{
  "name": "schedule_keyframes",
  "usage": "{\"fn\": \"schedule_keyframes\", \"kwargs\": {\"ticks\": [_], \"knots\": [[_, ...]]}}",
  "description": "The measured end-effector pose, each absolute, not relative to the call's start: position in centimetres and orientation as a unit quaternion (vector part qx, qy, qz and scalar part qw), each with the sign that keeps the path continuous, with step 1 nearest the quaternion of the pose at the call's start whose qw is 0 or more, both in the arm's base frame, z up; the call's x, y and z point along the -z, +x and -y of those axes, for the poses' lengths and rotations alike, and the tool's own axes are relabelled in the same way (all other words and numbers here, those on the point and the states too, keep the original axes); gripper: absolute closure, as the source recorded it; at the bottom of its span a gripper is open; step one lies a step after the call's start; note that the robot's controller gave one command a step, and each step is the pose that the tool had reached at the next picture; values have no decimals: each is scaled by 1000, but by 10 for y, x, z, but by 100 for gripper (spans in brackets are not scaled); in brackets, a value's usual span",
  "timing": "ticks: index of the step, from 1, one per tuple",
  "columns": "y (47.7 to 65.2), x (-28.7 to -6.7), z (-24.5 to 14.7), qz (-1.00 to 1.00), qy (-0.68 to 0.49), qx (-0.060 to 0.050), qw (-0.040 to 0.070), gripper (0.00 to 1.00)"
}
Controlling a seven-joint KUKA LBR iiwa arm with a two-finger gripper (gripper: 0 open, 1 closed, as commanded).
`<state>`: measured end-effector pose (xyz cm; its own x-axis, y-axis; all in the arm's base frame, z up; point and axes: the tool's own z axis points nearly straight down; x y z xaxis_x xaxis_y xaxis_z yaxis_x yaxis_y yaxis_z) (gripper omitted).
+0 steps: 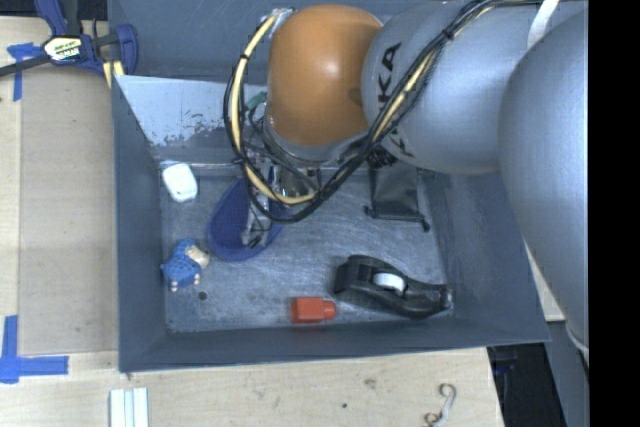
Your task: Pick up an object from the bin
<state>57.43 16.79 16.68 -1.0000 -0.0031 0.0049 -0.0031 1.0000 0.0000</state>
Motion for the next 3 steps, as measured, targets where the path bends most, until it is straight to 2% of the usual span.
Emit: {"fn": "schedule_keyframes", "kwargs": {"ticks": [1,2,3], "knots": [[557,-68,-237,997,74,-4,1,0],[558,-71,-237,998,71,-1,0,100],[557,-177,-241,997,71,2,-6,100]]}}
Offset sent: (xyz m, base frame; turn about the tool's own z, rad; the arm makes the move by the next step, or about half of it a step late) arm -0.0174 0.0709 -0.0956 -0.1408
